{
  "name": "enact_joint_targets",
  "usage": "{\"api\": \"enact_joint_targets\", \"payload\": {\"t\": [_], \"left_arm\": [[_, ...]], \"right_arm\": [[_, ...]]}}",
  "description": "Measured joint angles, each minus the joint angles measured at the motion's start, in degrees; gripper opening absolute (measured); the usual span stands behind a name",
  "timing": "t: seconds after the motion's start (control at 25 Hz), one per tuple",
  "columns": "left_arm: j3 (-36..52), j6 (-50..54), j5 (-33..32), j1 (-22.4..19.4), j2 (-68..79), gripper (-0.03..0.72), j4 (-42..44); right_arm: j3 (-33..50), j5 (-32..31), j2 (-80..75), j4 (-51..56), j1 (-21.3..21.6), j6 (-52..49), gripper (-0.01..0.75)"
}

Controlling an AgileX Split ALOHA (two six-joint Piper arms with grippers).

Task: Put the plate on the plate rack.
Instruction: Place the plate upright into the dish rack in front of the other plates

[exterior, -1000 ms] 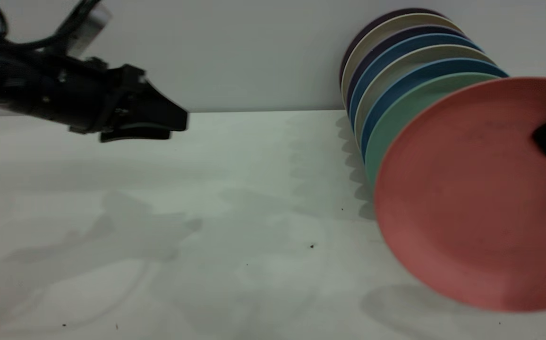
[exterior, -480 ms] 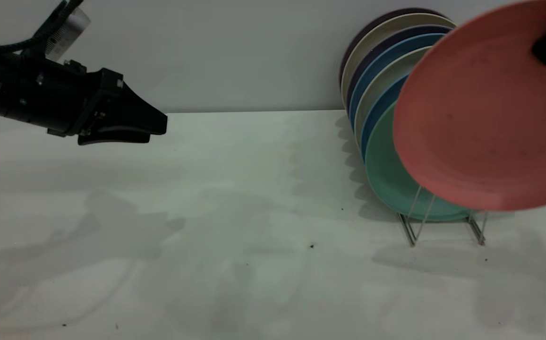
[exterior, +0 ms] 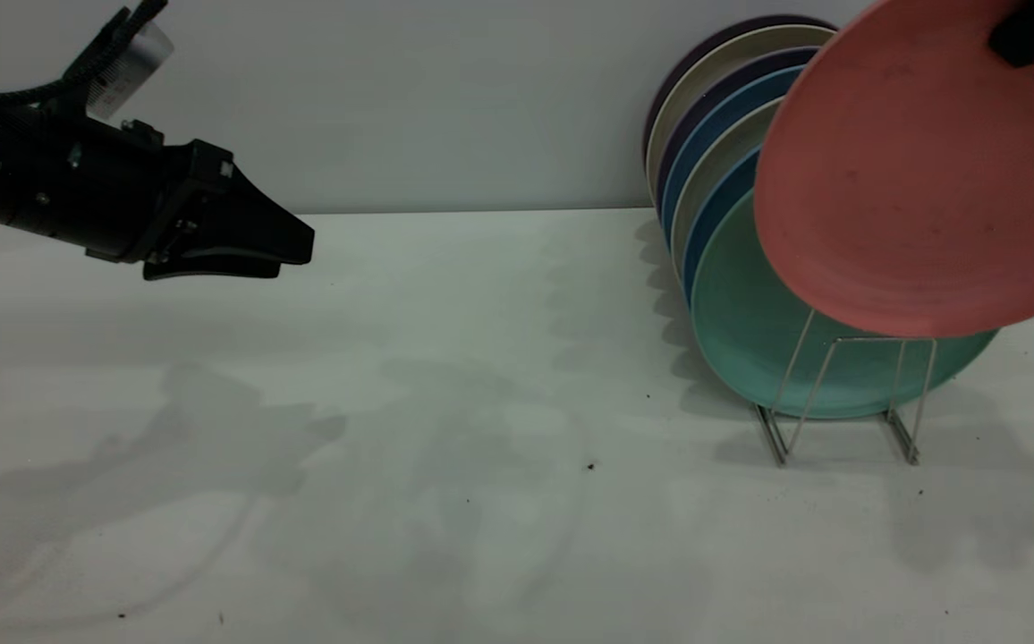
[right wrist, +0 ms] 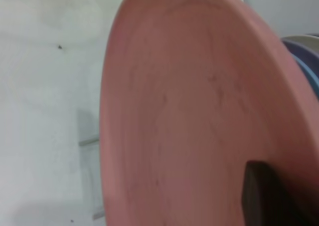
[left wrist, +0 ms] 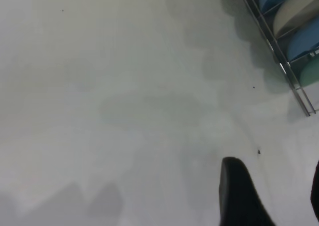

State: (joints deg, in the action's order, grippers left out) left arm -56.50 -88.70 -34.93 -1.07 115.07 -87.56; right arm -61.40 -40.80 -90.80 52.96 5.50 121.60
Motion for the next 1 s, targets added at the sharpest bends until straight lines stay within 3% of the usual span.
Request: {"api": "enact_joint_targets", "payload": {"t": [0.48,0.8,1.0], "left_arm": [[0.0,0.0,1.3,0.0,0.0,0.387,0.0],[0.0,0.0,1.4,0.0,0.0,0.387,0.0],[0.0,0.0,1.5,0.0,0.0,0.387,0.1]], "right_arm": [[-2.3,1.0,-2.2,-2.0,-0.3,0.0,0.104],[-2.3,6.3,-4.3,-4.1,-5.7,0.0,0.103],[-2.3,8.1,-5.6,-4.1,-6.6,0.0,0.103]]}}
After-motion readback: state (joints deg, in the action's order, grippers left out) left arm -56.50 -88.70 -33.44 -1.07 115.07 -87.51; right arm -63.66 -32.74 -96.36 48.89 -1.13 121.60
